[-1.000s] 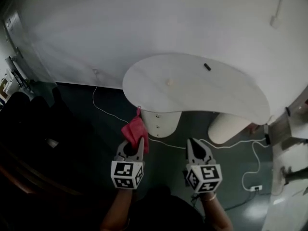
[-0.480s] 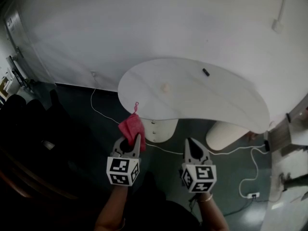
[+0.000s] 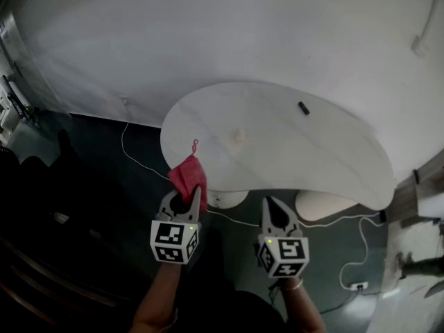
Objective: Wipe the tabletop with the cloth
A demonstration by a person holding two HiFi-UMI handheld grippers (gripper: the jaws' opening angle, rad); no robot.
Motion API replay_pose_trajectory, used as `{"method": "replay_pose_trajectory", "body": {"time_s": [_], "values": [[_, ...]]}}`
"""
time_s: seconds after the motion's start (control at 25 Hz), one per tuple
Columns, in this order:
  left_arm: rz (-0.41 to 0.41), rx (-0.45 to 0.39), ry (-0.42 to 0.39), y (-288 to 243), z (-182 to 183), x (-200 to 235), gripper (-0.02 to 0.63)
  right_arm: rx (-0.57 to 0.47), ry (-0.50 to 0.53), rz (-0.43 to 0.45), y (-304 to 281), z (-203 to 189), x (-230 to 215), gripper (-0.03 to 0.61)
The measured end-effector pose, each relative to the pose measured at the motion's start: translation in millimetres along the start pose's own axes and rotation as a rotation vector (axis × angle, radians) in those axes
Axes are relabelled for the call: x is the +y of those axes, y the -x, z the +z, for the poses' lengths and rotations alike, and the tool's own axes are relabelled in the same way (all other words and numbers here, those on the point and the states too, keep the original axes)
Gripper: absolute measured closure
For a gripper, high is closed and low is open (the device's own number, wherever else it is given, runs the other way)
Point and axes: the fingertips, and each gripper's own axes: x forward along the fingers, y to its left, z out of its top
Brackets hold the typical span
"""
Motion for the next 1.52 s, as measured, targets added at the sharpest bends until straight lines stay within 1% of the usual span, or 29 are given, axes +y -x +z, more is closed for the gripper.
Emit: {"method": "replay_pose_trajectory", "body": {"time_s": [0.36,0.6,0.88,1.04,1.24,1.52], "values": [[-0.035,0.016,0.043,-80,23,51,0.572,0.054,0.036,-0.021,-99,29,-4,0.575],[-0.054,0.025,0.027,-141,44,79,0.572,0.078,0.028,-0.045,-160,44,-13,0.575],[-0.083,0.016,0.019,-165,50,93,0.572,0.113,0.031,-0.037,-184,36,0,0.575],[-0.099,0.031,0.019,-170,43,91,0.572,0.126,0.036,-0.03,-192,34,1,0.575],[-0.109,0.067,0.034,-184,39,87,0.572,0.186,0.045,-0.015,-207,30,-7,0.574],[-0.116,0.082,0.036,-189,33,86,0.572,0.21,0.045,0.001,-212,26,-4,0.572]]}}
